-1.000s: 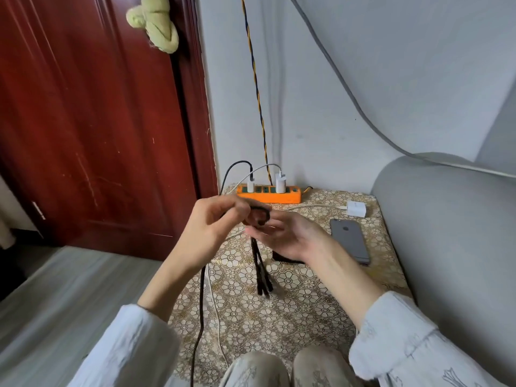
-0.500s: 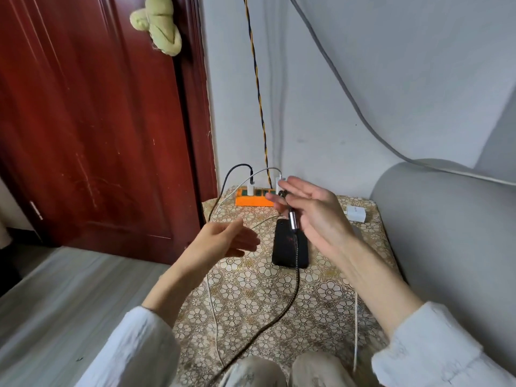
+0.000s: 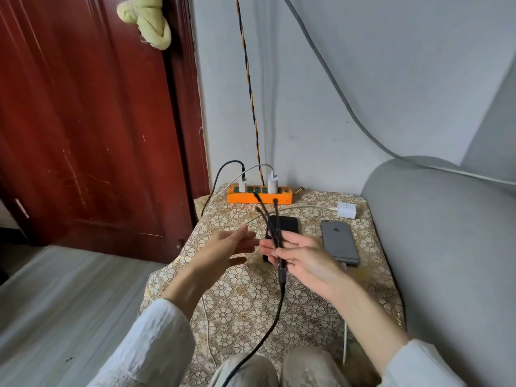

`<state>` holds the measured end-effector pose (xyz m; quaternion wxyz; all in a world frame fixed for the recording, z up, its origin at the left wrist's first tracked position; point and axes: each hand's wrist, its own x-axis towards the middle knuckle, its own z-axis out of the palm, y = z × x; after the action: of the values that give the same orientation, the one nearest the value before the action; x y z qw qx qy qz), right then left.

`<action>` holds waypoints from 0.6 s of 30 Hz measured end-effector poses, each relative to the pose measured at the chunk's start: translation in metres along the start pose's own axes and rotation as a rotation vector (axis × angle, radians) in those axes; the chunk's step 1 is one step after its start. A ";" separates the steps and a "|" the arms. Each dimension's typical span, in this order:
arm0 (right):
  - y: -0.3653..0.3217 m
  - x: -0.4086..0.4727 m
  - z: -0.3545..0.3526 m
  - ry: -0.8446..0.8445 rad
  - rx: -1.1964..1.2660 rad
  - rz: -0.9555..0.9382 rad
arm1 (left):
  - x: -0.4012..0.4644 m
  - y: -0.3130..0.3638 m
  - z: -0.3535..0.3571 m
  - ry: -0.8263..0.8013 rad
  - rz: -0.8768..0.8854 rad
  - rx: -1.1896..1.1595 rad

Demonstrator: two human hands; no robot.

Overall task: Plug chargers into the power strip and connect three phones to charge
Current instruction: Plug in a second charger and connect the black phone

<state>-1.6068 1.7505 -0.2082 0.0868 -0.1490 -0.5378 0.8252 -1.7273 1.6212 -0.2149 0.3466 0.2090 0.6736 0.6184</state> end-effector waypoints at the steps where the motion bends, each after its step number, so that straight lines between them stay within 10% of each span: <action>1: 0.002 -0.001 0.002 -0.021 -0.081 -0.009 | 0.001 0.004 0.002 -0.010 0.027 0.024; 18: 0.018 -0.006 0.000 0.044 -0.612 -0.209 | -0.007 0.024 0.018 0.116 0.395 0.085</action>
<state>-1.6010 1.7418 -0.2236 0.1336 -0.1300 -0.7714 0.6085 -1.7133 1.6318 -0.1903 0.1699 0.3155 0.6640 0.6562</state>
